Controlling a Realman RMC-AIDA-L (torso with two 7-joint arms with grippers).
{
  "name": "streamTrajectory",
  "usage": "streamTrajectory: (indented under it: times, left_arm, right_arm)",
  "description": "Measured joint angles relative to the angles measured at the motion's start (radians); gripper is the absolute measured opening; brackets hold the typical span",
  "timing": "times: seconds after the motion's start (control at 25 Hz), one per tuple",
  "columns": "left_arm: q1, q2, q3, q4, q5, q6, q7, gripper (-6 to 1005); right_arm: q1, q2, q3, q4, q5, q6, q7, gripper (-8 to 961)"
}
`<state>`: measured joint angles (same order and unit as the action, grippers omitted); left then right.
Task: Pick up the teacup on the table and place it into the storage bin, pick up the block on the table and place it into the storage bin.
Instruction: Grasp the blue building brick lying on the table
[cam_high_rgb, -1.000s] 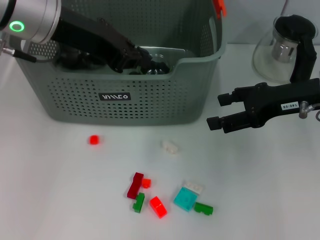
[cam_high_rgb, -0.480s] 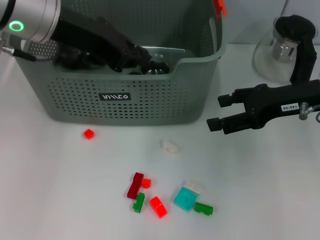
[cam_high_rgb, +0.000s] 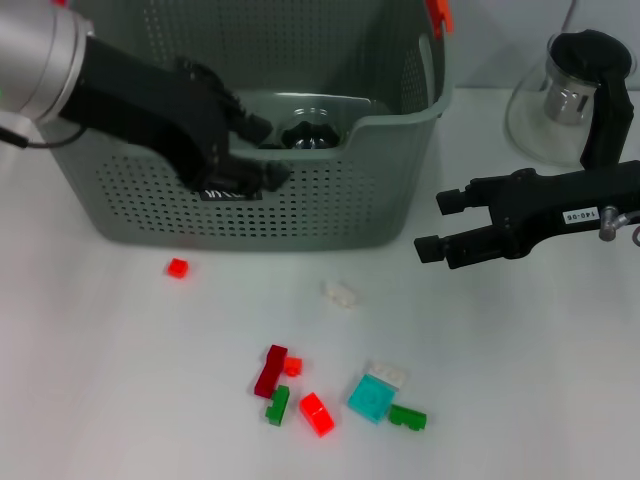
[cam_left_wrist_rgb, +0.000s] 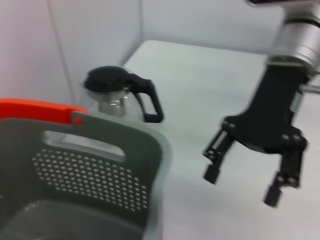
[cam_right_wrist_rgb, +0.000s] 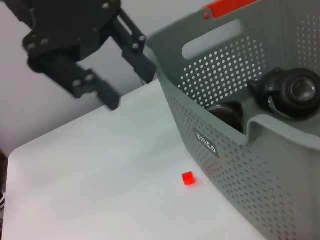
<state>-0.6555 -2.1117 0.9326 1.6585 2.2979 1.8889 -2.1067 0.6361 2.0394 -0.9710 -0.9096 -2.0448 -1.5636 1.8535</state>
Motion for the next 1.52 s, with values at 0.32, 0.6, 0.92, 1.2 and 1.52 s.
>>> streamTrajectory:
  times: [0.32, 0.6, 0.92, 1.2, 1.52]
  left_arm:
    - [0.098, -0.038, -0.009, 0.030, -0.069, 0.111, 0.178, 586]
    - [0.223, -0.051, -0.001, 0.000, -0.082, 0.128, 0.237, 790]
    - [0.307, -0.052, -0.070, -0.160, -0.077, 0.027, 0.251, 786]
    - [0.320, -0.049, -0.120, -0.280, -0.051, -0.039, 0.288, 786]
    - [0.306, -0.048, -0.223, -0.349, -0.040, -0.074, 0.284, 785]
  right_arm:
    - [0.007, -0.005, -0.006, -0.001, -0.014, -0.040, -0.023, 928]
    - [0.008, -0.019, -0.009, -0.004, -0.025, -0.136, -0.083, 928]
    - [0.060, -0.003, -0.056, -0.017, -0.088, -0.232, -0.149, 928]
    - [0.136, 0.025, -0.187, -0.075, -0.161, -0.269, -0.151, 927]
    - [0.222, 0.059, -0.352, -0.127, -0.196, -0.284, -0.151, 927]
